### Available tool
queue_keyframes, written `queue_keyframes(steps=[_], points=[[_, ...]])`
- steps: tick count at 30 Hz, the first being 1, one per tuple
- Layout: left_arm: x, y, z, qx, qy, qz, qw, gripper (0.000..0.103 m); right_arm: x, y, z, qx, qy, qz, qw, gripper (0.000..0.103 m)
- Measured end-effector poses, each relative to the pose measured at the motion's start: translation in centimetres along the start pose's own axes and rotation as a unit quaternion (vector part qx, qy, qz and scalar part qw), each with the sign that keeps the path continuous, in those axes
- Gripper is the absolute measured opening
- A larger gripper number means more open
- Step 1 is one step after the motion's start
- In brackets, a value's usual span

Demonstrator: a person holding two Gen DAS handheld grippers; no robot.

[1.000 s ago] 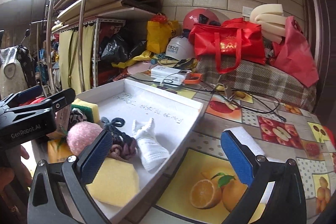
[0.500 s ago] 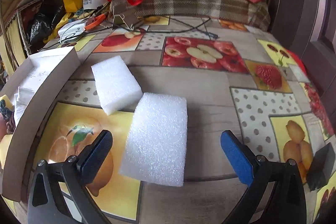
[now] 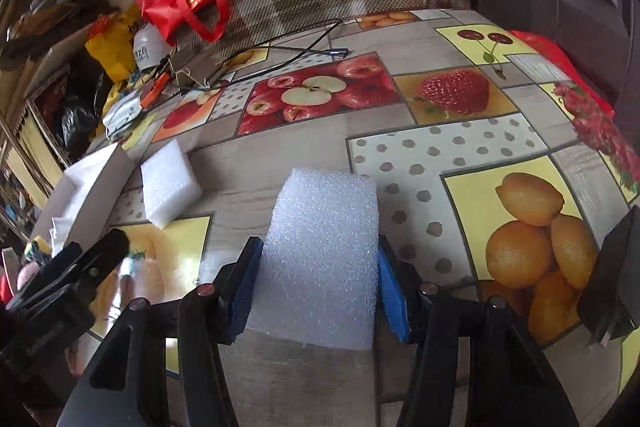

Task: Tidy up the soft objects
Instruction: 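Close left gripper on the other white foam block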

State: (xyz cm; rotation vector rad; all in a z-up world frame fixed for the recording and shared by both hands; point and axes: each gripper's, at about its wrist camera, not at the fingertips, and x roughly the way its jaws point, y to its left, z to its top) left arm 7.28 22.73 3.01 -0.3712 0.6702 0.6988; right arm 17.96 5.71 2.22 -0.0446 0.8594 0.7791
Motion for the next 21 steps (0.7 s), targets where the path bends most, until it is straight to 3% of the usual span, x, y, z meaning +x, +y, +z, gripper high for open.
queue_keyframes(steps=[3,10,12,13,14,15,17,21], points=[[1.8,-1.7,1.4,0.016,0.005,0.006,0.9998,0.103,-0.1,0.1,0.0,0.0,-0.001,0.009,1.0,0.055],[7.0,-3.0,3.6,0.007,0.07,0.067,0.9952,0.103,0.1,0.2,0.0,0.004,0.001,0.025,1.0,0.055],[7.4,-2.7,3.6,-0.001,0.077,0.061,0.9951,0.101,0.2,0.5,0.0,-0.001,0.003,0.023,1.0,0.055],[7.2,-2.5,3.6,-0.003,0.072,0.058,0.9957,0.09,0.2,0.5,0.0,-0.001,0.003,0.024,1.0,0.055],[6.9,-2.6,3.5,-0.001,0.064,0.051,0.9966,0.071,0.2,0.4,0.0,-0.001,0.003,0.025,1.0,0.055],[6.7,-2.8,3.5,0.007,0.058,0.048,0.9971,0.065,0.2,0.4,0.0,0.0,0.003,0.025,1.0,0.055],[6.3,-3.3,3.3,0.026,0.057,0.033,0.9975,0.059,0.2,0.3,0.0,0.001,0.003,0.028,1.0,0.055],[5.0,-3.1,2.6,0.026,0.045,0.008,0.9986,0.057,0.1,-0.1,0.0,0.014,0.0,0.04,0.999,0.055]])
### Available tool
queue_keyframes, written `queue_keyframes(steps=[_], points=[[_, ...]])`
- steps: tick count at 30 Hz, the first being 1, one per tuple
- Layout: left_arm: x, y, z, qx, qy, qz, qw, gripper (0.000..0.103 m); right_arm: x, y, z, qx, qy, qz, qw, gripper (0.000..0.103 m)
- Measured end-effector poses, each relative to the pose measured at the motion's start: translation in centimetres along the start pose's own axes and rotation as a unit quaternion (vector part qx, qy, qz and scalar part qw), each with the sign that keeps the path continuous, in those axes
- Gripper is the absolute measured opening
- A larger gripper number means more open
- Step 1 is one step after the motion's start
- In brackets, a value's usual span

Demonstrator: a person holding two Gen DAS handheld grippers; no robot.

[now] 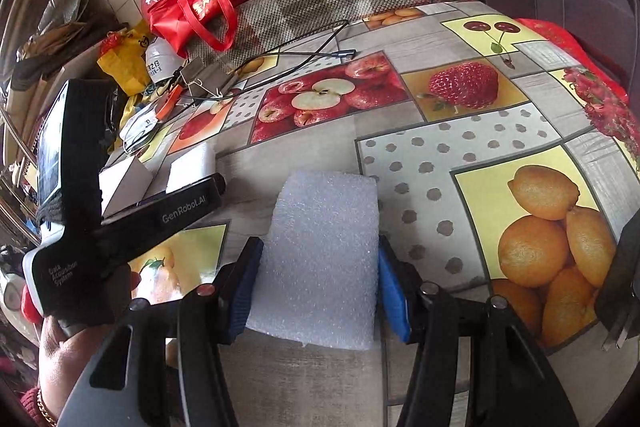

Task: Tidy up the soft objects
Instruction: 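Close left gripper on the other white foam block, then carry both foam blocks in left and right grippers over the box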

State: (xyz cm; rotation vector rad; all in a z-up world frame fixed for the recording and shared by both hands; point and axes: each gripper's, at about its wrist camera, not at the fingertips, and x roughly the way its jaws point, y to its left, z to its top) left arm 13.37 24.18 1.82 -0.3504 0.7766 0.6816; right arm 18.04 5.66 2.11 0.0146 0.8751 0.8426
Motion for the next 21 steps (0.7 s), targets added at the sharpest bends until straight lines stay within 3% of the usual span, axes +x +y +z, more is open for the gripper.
queue_keyframes(steps=[4,11,15,21], points=[[-2.9,1.5,-1.0,-0.028,-0.059,-0.011,0.9978,0.057,-0.1,0.0,0.0,0.004,-0.003,0.004,1.0,0.055],[-9.3,0.8,-5.0,0.035,-0.159,-0.018,0.9865,0.057,-0.8,-0.2,0.1,0.015,-0.024,0.028,0.999,0.055],[-12.5,1.2,-7.6,0.062,-0.192,-0.031,0.9789,0.057,-2.0,0.5,-0.1,0.0,-0.059,0.038,0.998,0.055],[-16.0,3.2,-10.6,0.076,-0.23,-0.034,0.9696,0.057,-4.1,2.7,-0.7,-0.049,-0.123,0.019,0.991,0.055]])
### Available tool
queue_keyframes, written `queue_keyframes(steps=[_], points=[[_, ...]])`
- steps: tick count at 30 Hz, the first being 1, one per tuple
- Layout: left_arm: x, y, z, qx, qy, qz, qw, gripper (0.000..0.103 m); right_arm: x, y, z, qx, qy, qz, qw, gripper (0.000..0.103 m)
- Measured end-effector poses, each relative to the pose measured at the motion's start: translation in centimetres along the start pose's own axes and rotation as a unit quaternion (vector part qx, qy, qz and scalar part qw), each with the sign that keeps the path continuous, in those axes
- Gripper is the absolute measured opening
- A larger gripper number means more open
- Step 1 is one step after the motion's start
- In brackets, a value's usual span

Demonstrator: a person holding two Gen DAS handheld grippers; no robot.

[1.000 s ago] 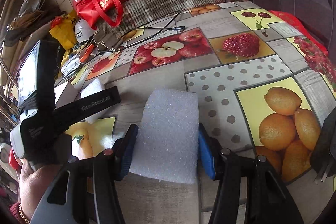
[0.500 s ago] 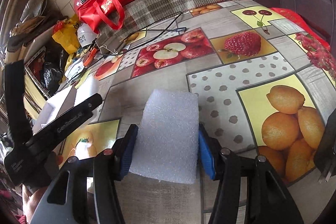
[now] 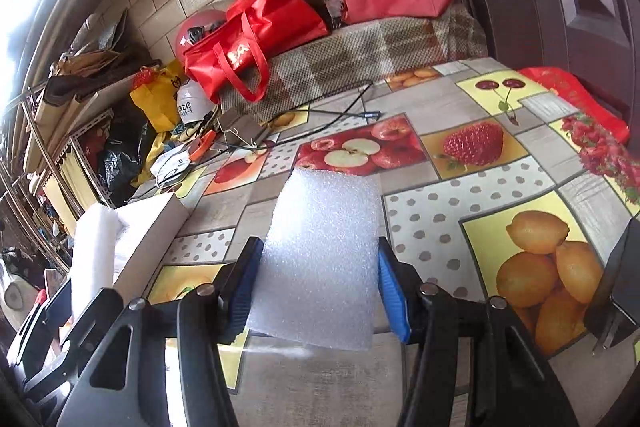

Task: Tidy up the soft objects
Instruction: 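Carry both foam blocks in left and right grippers over the box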

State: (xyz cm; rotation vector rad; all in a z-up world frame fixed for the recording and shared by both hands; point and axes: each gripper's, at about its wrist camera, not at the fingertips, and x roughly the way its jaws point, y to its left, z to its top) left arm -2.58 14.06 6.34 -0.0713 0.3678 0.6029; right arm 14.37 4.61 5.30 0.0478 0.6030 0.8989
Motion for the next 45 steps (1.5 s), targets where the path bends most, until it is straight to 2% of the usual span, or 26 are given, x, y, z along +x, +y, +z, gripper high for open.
queue_keyframes(steps=[4,7,12,14,18,24,30,33,40,45], points=[[-1.5,1.6,-0.6,-0.006,-0.002,0.005,1.0,0.058,-1.4,2.4,-0.3,-0.045,-0.048,-0.001,0.998,0.055],[-2.5,3.2,-1.2,-0.01,-0.003,0.013,0.9999,0.058,-2.8,4.7,-0.9,-0.09,-0.089,0.01,0.992,0.055],[-4.2,6.7,-2.1,-0.021,-0.014,0.044,0.9987,0.058,-3.0,8.7,-2.2,-0.132,-0.1,0.046,0.985,0.055],[-4.5,8.5,-2.4,-0.026,-0.015,0.062,0.9976,0.058,-2.2,10.5,-3.1,-0.147,-0.077,0.057,0.985,0.055],[-4.7,12.9,-2.9,-0.046,-0.008,0.103,0.9936,0.058,-2.3,13.8,-4.2,-0.186,-0.086,0.082,0.975,0.055],[-4.4,19.4,-3.5,-0.094,-0.002,0.159,0.9829,0.058,-1.5,15.8,-4.6,-0.195,-0.076,0.103,0.972,0.055],[-2.4,23.0,-3.6,-0.149,0.029,0.147,0.9775,0.058,-0.2,18.2,-5.2,-0.205,-0.05,0.122,0.97,0.056],[-1.6,23.9,-3.1,-0.15,0.018,0.153,0.9767,0.058,0.6,19.7,-5.4,-0.215,-0.04,0.135,0.966,0.056],[0.2,25.2,-2.8,-0.174,0.035,0.145,0.9734,0.058,3.0,23.5,-5.9,-0.256,-0.014,0.15,0.955,0.056],[0.2,25.0,-2.7,-0.169,0.036,0.148,0.9736,0.058,4.1,24.4,-5.6,-0.257,-0.012,0.145,0.955,0.056]])
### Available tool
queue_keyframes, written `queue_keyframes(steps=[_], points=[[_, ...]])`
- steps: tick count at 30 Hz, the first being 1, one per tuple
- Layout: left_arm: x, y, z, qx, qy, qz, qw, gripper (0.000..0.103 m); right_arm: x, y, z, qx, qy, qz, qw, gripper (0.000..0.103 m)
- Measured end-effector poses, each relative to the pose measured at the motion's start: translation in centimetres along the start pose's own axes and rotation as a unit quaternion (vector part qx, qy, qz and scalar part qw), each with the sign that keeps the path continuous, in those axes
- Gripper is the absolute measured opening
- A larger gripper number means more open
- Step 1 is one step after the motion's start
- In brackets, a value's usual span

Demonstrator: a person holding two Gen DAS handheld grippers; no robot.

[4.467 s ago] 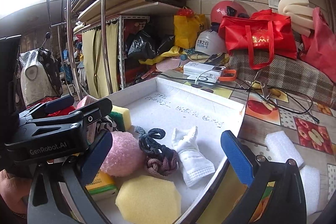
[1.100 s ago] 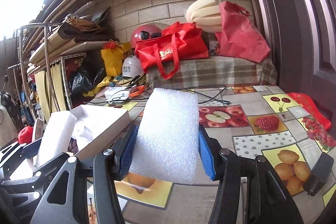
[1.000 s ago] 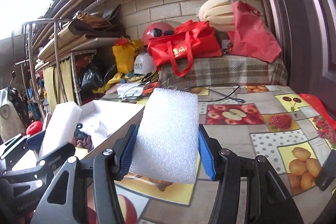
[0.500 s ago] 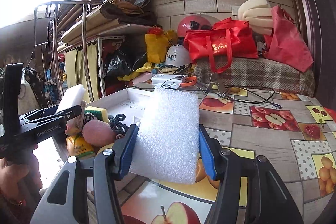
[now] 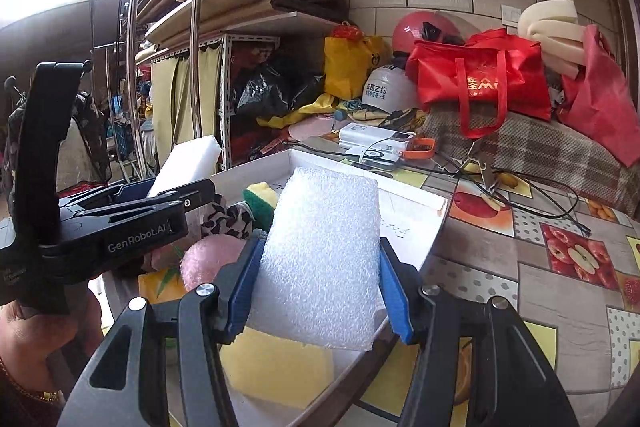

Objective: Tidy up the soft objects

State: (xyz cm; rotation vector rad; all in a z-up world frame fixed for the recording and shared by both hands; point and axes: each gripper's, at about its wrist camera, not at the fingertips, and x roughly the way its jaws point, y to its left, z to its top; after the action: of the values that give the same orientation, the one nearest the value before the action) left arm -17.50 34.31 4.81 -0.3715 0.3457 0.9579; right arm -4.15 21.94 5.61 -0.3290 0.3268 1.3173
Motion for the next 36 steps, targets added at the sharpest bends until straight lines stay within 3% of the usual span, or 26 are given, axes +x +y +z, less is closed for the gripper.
queue_keyframes(steps=[11,16,17,18,19,20,21,24,26,32,36], points=[[0.8,-0.5,0.4,0.009,0.005,0.006,0.9999,0.058,2.2,0.3,1.1,0.0,0.008,0.001,1.0,0.056],[0.9,-0.8,0.4,0.018,0.0,0.027,0.9995,0.061,3.4,0.2,1.5,0.002,0.019,0.002,1.0,0.057],[0.8,-0.6,0.4,0.013,-0.003,0.039,0.9992,0.067,3.5,0.1,1.5,0.007,0.021,-0.002,1.0,0.063],[0.6,-0.3,0.4,0.003,-0.007,0.048,0.9988,0.074,3.4,-0.3,1.4,0.017,0.018,-0.006,1.0,0.076],[0.5,0.2,0.4,-0.009,-0.009,0.05,0.9987,0.089,3.2,-0.8,1.4,0.031,0.015,-0.007,0.999,0.083],[0.5,0.7,0.3,-0.018,-0.011,0.045,0.9988,0.095,3.1,-1.4,1.3,0.044,0.012,-0.004,0.999,0.097],[0.4,0.8,0.3,-0.019,-0.014,0.037,0.9991,0.095,2.9,-1.7,1.3,0.054,0.009,0.0,0.999,0.103],[0.1,0.6,0.3,-0.015,-0.021,0.052,0.9983,0.096,2.4,-1.5,1.3,0.052,0.004,0.0,0.999,0.103],[0.0,0.8,0.2,-0.023,-0.024,0.058,0.9977,0.103,2.1,-1.2,1.4,0.046,-0.001,-0.001,0.999,0.103],[-0.9,0.9,-0.1,-0.029,-0.041,0.056,0.9972,0.103,0.6,-0.3,1.5,0.022,-0.045,-0.01,0.999,0.103],[-1.8,0.7,-0.5,-0.03,-0.043,0.052,0.9972,0.103,-0.3,-0.1,1.1,0.007,-0.041,-0.026,0.999,0.103]])
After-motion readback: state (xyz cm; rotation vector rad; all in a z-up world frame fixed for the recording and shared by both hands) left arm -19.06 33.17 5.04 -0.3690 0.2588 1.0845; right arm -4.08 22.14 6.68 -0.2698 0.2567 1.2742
